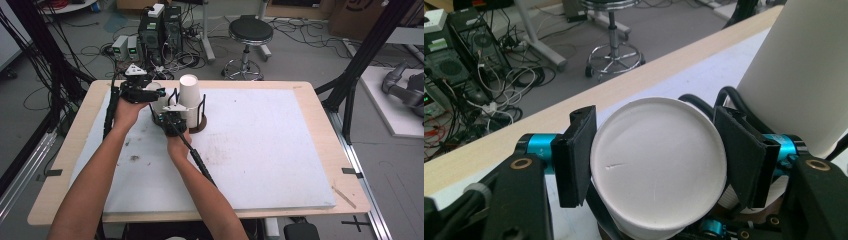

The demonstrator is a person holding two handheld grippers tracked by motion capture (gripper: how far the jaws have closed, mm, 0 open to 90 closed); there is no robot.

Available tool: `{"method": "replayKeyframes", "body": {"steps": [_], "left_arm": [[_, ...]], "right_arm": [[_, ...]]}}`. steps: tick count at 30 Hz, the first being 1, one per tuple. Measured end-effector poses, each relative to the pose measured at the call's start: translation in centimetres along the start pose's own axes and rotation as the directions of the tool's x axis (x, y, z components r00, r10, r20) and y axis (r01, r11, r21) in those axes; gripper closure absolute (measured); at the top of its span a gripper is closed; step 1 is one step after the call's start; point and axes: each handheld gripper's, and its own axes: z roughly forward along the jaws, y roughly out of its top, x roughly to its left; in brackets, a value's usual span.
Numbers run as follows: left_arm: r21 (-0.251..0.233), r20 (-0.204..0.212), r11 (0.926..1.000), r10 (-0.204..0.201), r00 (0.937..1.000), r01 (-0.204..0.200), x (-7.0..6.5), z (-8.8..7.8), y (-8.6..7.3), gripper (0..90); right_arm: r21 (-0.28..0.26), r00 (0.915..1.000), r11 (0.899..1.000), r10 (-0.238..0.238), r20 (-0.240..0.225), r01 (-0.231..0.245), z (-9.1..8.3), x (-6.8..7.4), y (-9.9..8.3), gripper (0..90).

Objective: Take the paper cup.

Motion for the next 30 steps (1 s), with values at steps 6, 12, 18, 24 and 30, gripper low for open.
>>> {"method": "replayKeyframes", "body": {"steps": [6,12,18,24,30], "left_arm": [[-0.019,0.006,0.9998,-0.006,1.0,0.006,0.1,-0.1,0.0,36.2],[-0.061,-0.001,0.9981,-0.011,0.9999,0.011,0.2,-0.8,0.5,36.2],[-0.114,0.0,0.9934,-0.009,1.0,0.009,0.1,-2.2,1.6,36.2],[-0.163,-0.013,0.9866,0.011,0.9998,-0.013,-0.4,-4.1,3.1,36.2],[-0.156,-0.004,0.9877,0.01,0.9999,-0.01,-0.9,-6.3,3.7,36.2]], "right_arm": [[0.001,1.0,1.0,-0.007,-0.002,0.007,0.0,-0.1,0.0,90.0],[0.004,1.0,1.0,-0.009,-0.002,0.009,0.1,-0.1,0.0,90.0],[0.006,0.9997,1.0,-0.024,-0.007,0.024,0.0,-0.1,0.0,90.0],[-0.013,0.9975,0.998,-0.055,-0.044,0.054,-1.0,-0.4,0.5,90.0],[-0.026,0.9857,0.994,-0.108,-0.13,0.105,-3.2,-1.2,0.9,90.0]]}}
